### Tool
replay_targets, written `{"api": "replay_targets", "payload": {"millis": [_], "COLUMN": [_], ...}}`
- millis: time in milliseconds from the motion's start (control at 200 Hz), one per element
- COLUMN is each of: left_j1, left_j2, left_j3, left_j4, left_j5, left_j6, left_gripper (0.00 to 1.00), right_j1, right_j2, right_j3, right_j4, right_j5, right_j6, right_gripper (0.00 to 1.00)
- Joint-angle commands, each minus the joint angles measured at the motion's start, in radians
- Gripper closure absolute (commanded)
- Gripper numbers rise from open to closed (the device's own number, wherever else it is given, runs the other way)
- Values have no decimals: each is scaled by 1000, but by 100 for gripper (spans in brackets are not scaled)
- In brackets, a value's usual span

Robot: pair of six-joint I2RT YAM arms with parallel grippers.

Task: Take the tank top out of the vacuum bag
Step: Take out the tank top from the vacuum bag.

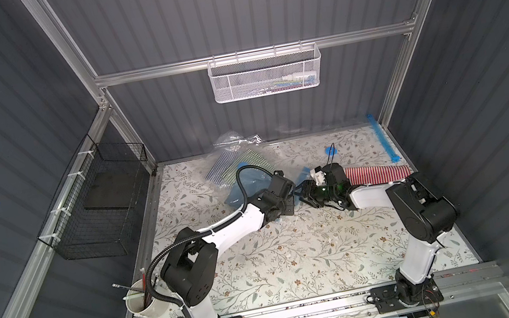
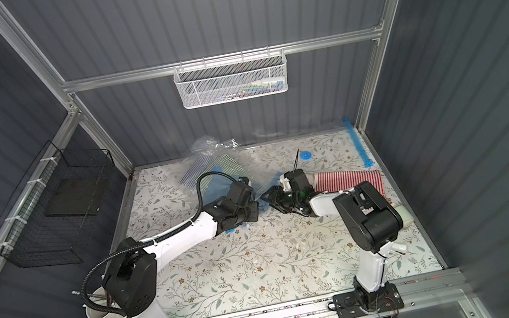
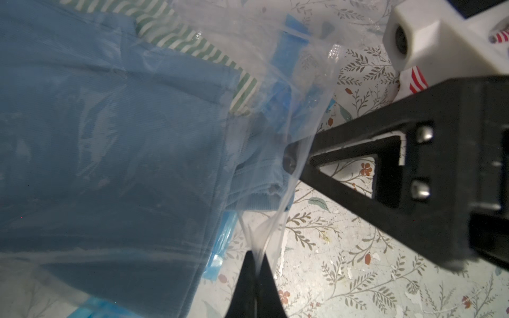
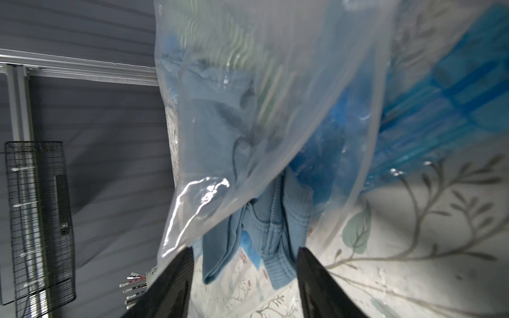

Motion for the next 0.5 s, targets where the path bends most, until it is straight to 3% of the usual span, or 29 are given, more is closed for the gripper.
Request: {"api": "replay_targets", "payload": {"millis": [0,350,495], "left_j1": [1,1,1], "left_j2": [-19,-1,1], "left_j3": [1,6,3], "left_j4": [-10,3,2], "left_j5": [21,63,69], "left_j6": [-10,-5,-2], "left_gripper": [100,100,100], "right_j1": [9,27,41], "right_j2": [22,93,118], "right_j3": [39,102,128], "right_j4": [-119,-109,-153], "right_j5": [50,22,56], "right_j6": [-71,-91,-98], "right_gripper": [36,35,31]}}
